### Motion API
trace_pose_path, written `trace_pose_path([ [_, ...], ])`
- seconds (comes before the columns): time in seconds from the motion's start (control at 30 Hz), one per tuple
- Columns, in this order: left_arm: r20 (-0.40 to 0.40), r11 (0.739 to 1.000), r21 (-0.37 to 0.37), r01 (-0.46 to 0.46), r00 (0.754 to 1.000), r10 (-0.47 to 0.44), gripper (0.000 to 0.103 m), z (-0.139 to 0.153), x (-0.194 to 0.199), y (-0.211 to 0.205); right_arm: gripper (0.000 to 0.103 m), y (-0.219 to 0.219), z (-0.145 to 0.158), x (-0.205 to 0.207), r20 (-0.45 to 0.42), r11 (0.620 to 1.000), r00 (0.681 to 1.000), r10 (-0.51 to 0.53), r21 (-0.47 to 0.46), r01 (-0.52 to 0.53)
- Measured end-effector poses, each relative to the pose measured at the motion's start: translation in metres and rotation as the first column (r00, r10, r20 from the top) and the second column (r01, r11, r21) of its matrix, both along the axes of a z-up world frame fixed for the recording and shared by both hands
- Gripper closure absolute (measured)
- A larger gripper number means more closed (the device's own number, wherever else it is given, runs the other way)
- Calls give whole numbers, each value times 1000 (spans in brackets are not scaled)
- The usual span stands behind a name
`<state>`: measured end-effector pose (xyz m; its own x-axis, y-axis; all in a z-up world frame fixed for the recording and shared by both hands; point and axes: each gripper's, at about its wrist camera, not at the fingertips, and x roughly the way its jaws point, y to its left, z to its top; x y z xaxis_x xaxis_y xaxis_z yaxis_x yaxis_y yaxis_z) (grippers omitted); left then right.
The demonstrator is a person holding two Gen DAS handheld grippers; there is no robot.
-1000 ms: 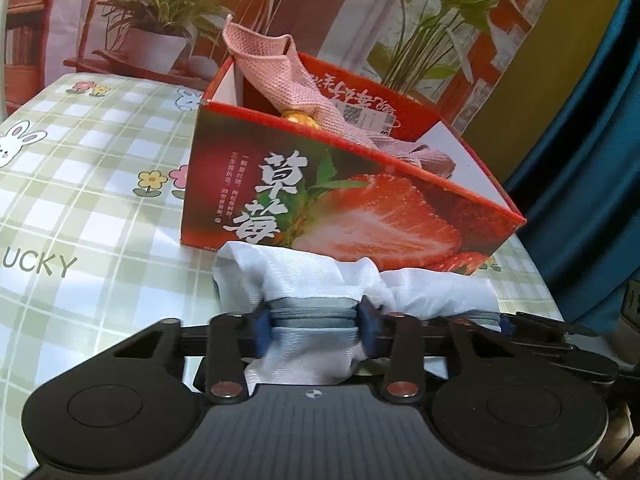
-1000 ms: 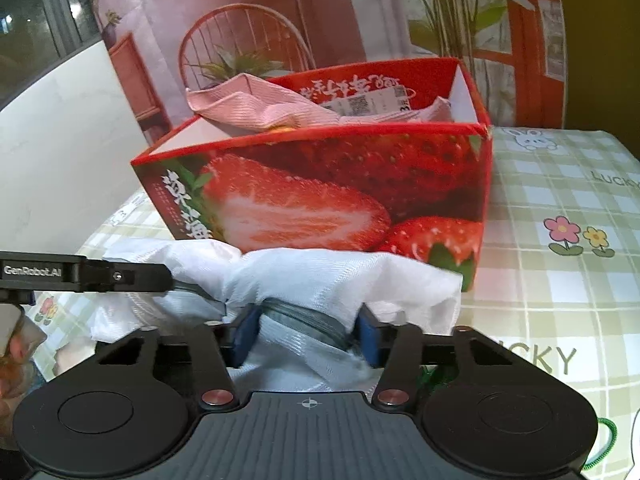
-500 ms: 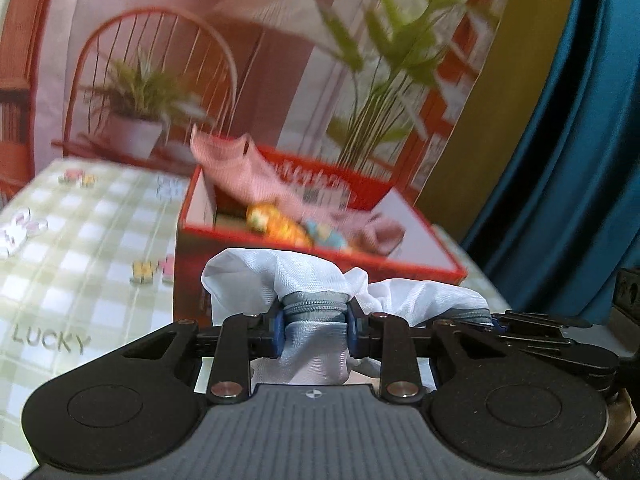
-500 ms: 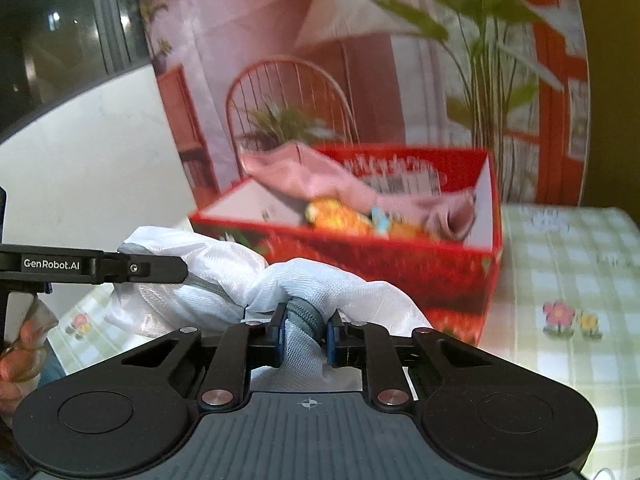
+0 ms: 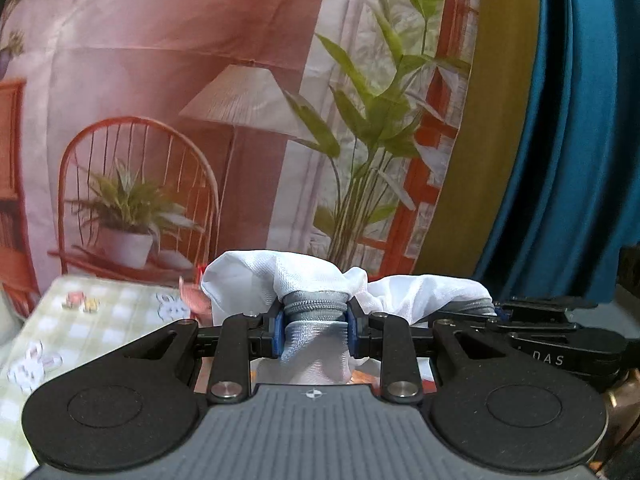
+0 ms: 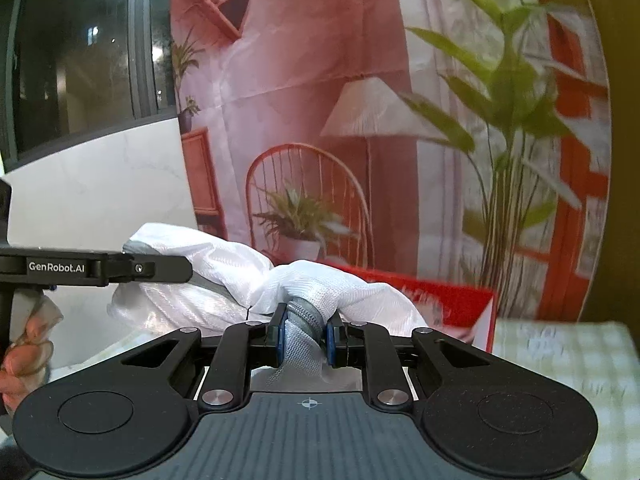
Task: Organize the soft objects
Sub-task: 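Carry the white mesh bag with the left tool and open it over the box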
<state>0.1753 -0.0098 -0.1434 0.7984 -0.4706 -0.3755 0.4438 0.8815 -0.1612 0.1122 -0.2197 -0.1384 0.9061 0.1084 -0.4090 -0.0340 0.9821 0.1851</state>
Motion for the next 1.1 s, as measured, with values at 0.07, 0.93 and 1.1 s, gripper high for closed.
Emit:
trace_pose_path([
  [0.07,-22,1000,15,1,1000,-1,73,1,14,-4,87,-8,1,16,-19,1000,1000,-1,-1,1],
  [0.93,-384,968,249,-11,917,109,72,-101,147,-43,86,-44,-115,124,-396,990,914,-89,65,125],
  [1.1,-385,966,260,-13,916,116,72,-105,146,-42,86,-40,-119,127,-409,991,908,-93,53,125],
])
